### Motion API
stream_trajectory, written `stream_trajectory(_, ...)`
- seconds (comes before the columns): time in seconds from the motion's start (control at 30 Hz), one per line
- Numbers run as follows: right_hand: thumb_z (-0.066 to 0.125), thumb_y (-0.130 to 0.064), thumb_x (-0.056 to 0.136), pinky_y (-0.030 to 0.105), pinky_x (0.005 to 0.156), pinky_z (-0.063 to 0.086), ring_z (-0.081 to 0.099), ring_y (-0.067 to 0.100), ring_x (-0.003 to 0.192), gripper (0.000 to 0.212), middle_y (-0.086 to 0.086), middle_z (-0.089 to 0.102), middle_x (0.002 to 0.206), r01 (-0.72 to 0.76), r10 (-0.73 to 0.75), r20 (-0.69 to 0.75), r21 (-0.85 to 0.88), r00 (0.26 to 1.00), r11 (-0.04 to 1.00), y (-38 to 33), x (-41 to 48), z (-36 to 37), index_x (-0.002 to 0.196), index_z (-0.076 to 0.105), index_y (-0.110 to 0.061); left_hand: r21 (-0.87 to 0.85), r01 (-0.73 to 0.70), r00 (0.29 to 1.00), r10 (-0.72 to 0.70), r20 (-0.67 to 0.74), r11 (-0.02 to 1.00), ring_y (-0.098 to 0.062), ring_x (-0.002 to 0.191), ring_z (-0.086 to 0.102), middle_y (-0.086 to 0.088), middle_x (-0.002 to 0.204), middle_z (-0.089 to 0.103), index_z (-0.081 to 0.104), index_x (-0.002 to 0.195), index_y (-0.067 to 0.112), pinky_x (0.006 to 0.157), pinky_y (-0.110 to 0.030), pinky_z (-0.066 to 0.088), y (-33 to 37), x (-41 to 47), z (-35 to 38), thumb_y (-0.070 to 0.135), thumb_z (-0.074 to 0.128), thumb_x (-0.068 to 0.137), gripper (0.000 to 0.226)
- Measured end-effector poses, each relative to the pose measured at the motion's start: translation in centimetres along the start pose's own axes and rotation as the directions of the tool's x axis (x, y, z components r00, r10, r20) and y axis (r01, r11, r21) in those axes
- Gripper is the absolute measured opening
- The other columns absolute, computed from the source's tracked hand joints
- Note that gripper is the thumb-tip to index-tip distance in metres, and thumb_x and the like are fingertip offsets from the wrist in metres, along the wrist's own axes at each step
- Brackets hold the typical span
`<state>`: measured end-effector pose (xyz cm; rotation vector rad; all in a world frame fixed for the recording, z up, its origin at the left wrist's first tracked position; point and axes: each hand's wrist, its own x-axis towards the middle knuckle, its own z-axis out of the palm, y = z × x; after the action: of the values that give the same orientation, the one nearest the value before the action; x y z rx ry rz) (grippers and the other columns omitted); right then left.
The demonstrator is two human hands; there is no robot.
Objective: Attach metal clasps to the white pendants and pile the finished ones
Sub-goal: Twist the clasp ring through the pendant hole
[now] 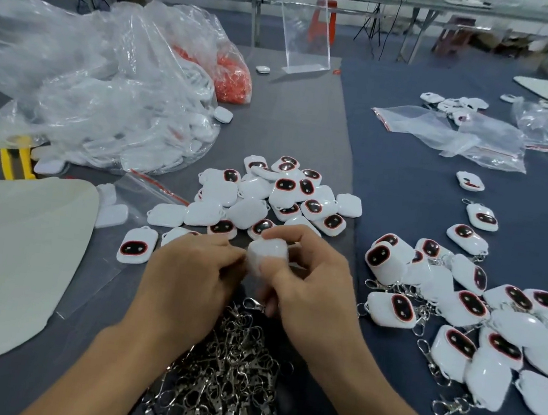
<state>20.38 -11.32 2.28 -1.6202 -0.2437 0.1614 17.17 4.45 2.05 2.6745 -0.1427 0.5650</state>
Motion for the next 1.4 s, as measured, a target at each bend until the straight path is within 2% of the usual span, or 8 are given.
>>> stream_trajectory(0.3, 0.055, 0.004, 0.095, 0.022, 0.040, 0.038, 0.055, 0.015, 0.048, 0.029, 0.011, 0.064, 0.069, -0.358, 0.270, 0.236, 0.568, 0.933, 0.741, -0.5, 1.1, -1.6, 0.094, 0.078, -0.013, -0.822, 0.263, 0.938, -0.332, 0.096, 0.506, 0.006, 0.052, 0.053, 0.015, 0.060, 0.067, 0.083, 0.075, 0.030, 0.054, -0.008, 0.042, 1.5, 0.3, 0.6, 0.017, 0.076, 0.077, 0.014)
stream_trajectory(0.5, 0.061, -0.001, 0.095, 0.021, 0.048, 0.045, 0.055, 0.005, 0.052, 0.028, -0.010, 0.066, 0.069, 0.088, -0.088, -0.025, -0.008, 0.996, 0.996, 0.5, 0.3, -0.9, 0.101, 0.075, -0.025, -0.206, 0.055, 0.998, -0.062, -0.028, 0.977, -0.007, 0.064, 0.053, 0.008, 0.064, 0.057, 0.074, 0.072, 0.019, 0.062, -0.025, 0.042, 0.3, -0.1, 0.6, 0.022, 0.068, 0.082, 0.013)
stream_trajectory(0.6, 0.064, -0.010, 0.098, 0.011, 0.071, 0.048, 0.064, -0.002, 0.079, 0.027, -0.021, 0.068, 0.088, 0.399, -0.422, 0.037, -0.406, 0.906, 0.822, 0.9, -0.7, -0.1, 0.113, 0.072, -0.031, 0.020, -0.074, 0.996, 0.073, 0.045, 0.997, -0.024, 0.071, 0.057, 0.002, 0.074, 0.062, 0.073, 0.079, 0.010, 0.066, -0.038, 0.046, -0.1, -0.2, 0.6, 0.015, 0.067, 0.085, 0.010)
stream_trajectory(0.77, 0.056, 0.002, 0.097, 0.026, 0.045, 0.043, 0.054, 0.016, 0.051, 0.033, 0.002, 0.067, 0.068, 0.013, -0.007, -0.058, 0.114, 0.998, 0.993, -0.4, 0.5, -0.7, 0.100, 0.074, -0.026, -0.428, 0.156, 0.980, -0.195, -0.048, 0.890, -0.003, 0.069, 0.061, 0.014, 0.072, 0.069, 0.079, 0.082, 0.030, 0.064, -0.016, 0.043, 0.3, 0.1, 0.7, 0.029, 0.069, 0.083, 0.010)
stream_trajectory(0.93, 0.054, 0.002, 0.098, 0.022, 0.037, 0.035, 0.051, 0.015, 0.045, 0.027, 0.011, 0.064, 0.067, -0.318, 0.302, 0.125, 0.569, 0.945, 0.758, -0.8, 0.9, -1.1, 0.097, 0.077, -0.011, -0.751, 0.280, 0.953, -0.267, 0.143, 0.598, 0.001, 0.056, 0.050, 0.015, 0.060, 0.062, 0.081, 0.082, 0.033, 0.057, -0.015, 0.042, 0.8, 0.5, 0.9, 0.029, 0.069, 0.084, 0.013)
stream_trajectory(1.07, 0.053, 0.001, 0.099, 0.022, 0.037, 0.037, 0.051, 0.014, 0.044, 0.027, 0.006, 0.066, 0.067, -0.256, 0.254, 0.078, 0.528, 0.964, 0.809, -0.4, 0.7, -0.8, 0.097, 0.076, -0.014, -0.543, 0.154, 0.984, -0.176, 0.011, 0.825, -0.008, 0.063, 0.056, 0.005, 0.065, 0.063, 0.079, 0.075, 0.022, 0.060, -0.019, 0.042, 0.8, 0.3, 0.7, 0.027, 0.068, 0.085, 0.016)
stream_trajectory(1.27, 0.067, -0.008, 0.094, 0.008, 0.060, 0.044, 0.062, 0.002, 0.066, 0.028, -0.018, 0.066, 0.078, 0.309, -0.322, 0.025, -0.356, 0.947, 0.882, 0.7, -0.8, 0.4, 0.107, 0.071, -0.032, 0.024, -0.111, 0.987, 0.107, 0.119, 0.994, -0.026, 0.070, 0.057, -0.003, 0.072, 0.061, 0.068, 0.070, 0.010, 0.067, -0.042, 0.046, 0.2, 0.4, 0.6, 0.016, 0.060, 0.081, 0.015)
stream_trajectory(1.4, 0.058, -0.003, 0.097, 0.024, 0.043, 0.044, 0.057, 0.013, 0.050, 0.026, 0.000, 0.067, 0.067, 0.004, 0.004, -0.081, 0.109, 0.997, 0.994, 0.0, 0.4, -0.2, 0.101, 0.071, -0.025, -0.108, 0.027, 0.997, -0.035, -0.075, 0.994, -0.017, 0.067, 0.056, 0.004, 0.068, 0.062, 0.075, 0.075, 0.015, 0.066, -0.032, 0.043, 0.8, 0.0, 0.8, 0.025, 0.064, 0.084, 0.018)
